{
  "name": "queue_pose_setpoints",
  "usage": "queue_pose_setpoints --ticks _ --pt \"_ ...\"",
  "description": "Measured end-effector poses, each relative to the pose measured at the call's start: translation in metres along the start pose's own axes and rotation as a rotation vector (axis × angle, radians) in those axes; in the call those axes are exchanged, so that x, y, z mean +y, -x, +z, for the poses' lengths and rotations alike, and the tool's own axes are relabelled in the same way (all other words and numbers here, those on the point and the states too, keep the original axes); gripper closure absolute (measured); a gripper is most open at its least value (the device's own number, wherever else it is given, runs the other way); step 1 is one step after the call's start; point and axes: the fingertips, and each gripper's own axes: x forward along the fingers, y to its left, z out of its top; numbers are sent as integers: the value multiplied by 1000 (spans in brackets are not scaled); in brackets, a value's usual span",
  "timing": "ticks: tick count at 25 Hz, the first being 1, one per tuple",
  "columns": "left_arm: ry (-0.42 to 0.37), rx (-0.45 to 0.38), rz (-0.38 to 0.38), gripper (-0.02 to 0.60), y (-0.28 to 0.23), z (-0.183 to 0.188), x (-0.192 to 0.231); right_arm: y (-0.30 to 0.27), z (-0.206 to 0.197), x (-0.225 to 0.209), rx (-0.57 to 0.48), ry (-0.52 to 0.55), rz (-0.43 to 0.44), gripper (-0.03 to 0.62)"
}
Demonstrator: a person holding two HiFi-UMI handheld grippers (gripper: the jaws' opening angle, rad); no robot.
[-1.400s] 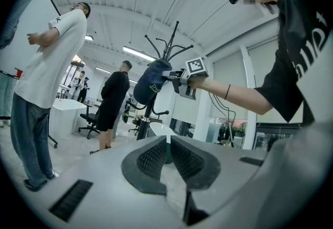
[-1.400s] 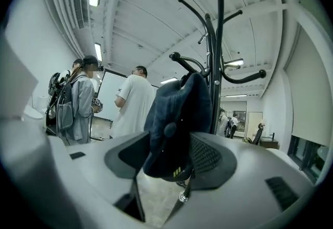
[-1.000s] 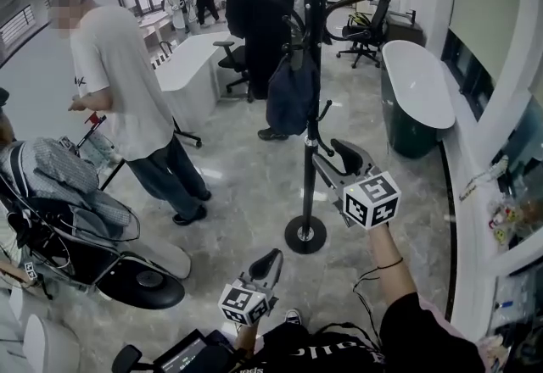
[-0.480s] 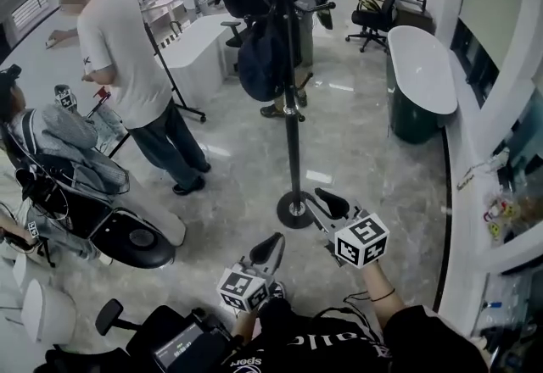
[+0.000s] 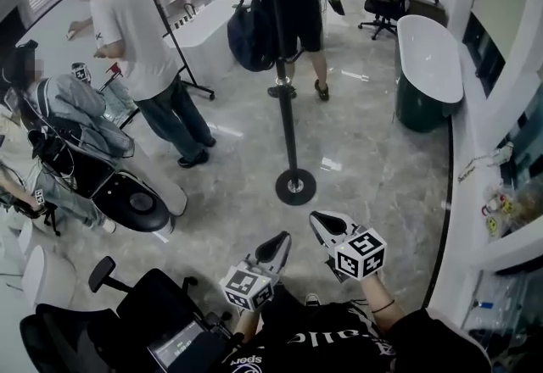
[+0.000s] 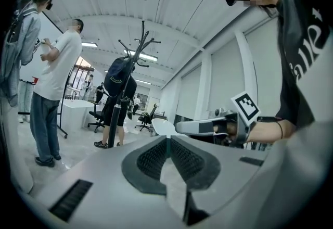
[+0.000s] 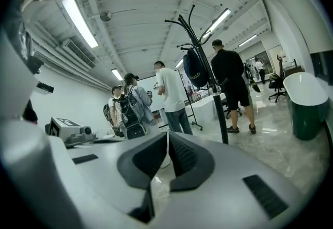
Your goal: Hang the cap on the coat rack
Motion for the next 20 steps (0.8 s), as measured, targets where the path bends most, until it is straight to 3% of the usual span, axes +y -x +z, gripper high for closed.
queue_pose_setpoints --ticks 9,20 --pt "-46 -24 63 558 37 10 -23 23 -34 39 33 -34 57 571" --pt "-142 -57 56 558 86 12 -25 17 -59 94 66 -28 82 571"
